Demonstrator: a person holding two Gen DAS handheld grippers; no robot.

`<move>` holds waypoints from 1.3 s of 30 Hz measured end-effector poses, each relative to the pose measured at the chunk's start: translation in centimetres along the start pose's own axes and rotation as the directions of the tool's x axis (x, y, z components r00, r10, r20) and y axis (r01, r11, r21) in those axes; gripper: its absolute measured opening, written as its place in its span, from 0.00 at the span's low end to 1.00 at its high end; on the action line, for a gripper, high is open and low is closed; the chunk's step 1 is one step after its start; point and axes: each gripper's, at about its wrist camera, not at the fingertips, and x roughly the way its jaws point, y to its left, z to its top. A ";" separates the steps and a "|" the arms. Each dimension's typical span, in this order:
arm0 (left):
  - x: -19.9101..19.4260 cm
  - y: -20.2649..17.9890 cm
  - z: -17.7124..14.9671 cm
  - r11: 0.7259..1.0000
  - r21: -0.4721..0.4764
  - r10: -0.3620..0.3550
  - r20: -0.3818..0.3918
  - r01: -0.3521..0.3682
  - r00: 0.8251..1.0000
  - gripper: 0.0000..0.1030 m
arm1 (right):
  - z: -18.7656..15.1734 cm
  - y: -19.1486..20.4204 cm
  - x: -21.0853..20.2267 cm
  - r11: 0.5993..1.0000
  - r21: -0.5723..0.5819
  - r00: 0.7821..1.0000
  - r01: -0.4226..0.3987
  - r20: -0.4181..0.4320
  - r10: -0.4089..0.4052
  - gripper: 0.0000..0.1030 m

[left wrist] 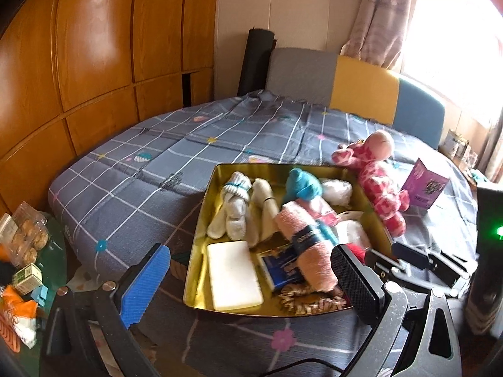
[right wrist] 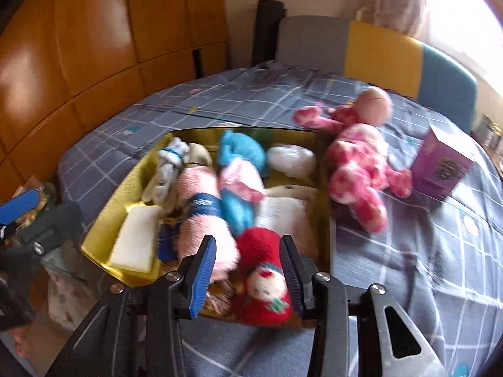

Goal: Organize soft objects

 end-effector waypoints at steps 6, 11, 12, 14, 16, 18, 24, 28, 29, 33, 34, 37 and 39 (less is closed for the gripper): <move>-1.1 -1.6 -0.2 1.000 0.011 -0.026 0.030 0.025 0.999 1.00 | -1.5 -1.6 -1.6 0.994 0.066 0.996 0.086 0.033 -0.089 0.41; -0.9 -2.6 -0.7 0.999 0.037 -0.008 0.015 0.007 1.000 1.00 | -2.0 -2.6 -2.4 0.991 0.093 0.994 0.100 0.045 -0.104 0.41; -0.9 -2.7 -0.7 0.999 0.039 -0.006 0.014 0.005 1.000 1.00 | -2.0 -2.6 -2.5 0.991 0.092 0.993 0.102 0.048 -0.106 0.41; -0.9 -2.9 -0.8 0.999 0.044 -0.003 0.012 0.003 1.000 1.00 | -2.0 -2.7 -2.6 0.990 0.093 0.993 0.101 0.054 -0.107 0.41; -0.8 -2.9 -0.9 0.999 0.050 0.007 0.013 -0.007 1.000 1.00 | -2.0 -2.7 -2.8 0.990 0.095 0.993 0.101 0.057 -0.107 0.41; -0.6 -2.8 -1.0 0.998 0.053 0.013 0.006 -0.013 1.000 1.00 | -2.0 -2.6 -2.7 0.990 0.093 0.992 0.102 0.058 -0.108 0.41; -0.4 -2.8 -1.0 0.998 0.057 0.027 -0.001 -0.027 1.000 1.00 | -2.0 -2.5 -2.8 0.990 0.096 0.993 0.101 0.059 -0.107 0.41; -0.3 -2.7 -1.0 0.998 0.056 0.032 -0.001 -0.032 0.999 1.00 | -1.9 -2.4 -2.8 0.990 0.094 0.992 0.101 0.060 -0.107 0.41; -0.3 -2.6 -1.0 0.998 0.055 0.033 -0.001 -0.033 0.999 1.00 | -1.9 -2.4 -2.8 0.990 0.094 0.992 0.101 0.060 -0.107 0.41; -0.4 -2.5 -0.9 0.998 0.053 0.036 0.002 -0.036 0.999 1.00 | -1.9 -2.4 -2.8 0.991 0.089 0.992 0.101 0.064 -0.107 0.41; -0.4 -2.5 -0.9 0.998 0.052 0.036 0.003 -0.036 0.999 1.00 | -1.9 -2.3 -2.8 0.991 0.087 0.992 0.101 0.064 -0.106 0.41; -0.4 -2.4 -0.9 0.998 0.052 0.039 0.005 -0.039 0.999 1.00 | -1.9 -2.1 -2.8 0.992 0.082 0.992 0.100 0.065 -0.105 0.41; -0.5 -2.3 -0.8 0.998 0.048 0.037 0.007 -0.037 0.999 1.00 | -1.9 -1.9 -2.9 0.992 0.078 0.992 0.100 0.067 -0.105 0.41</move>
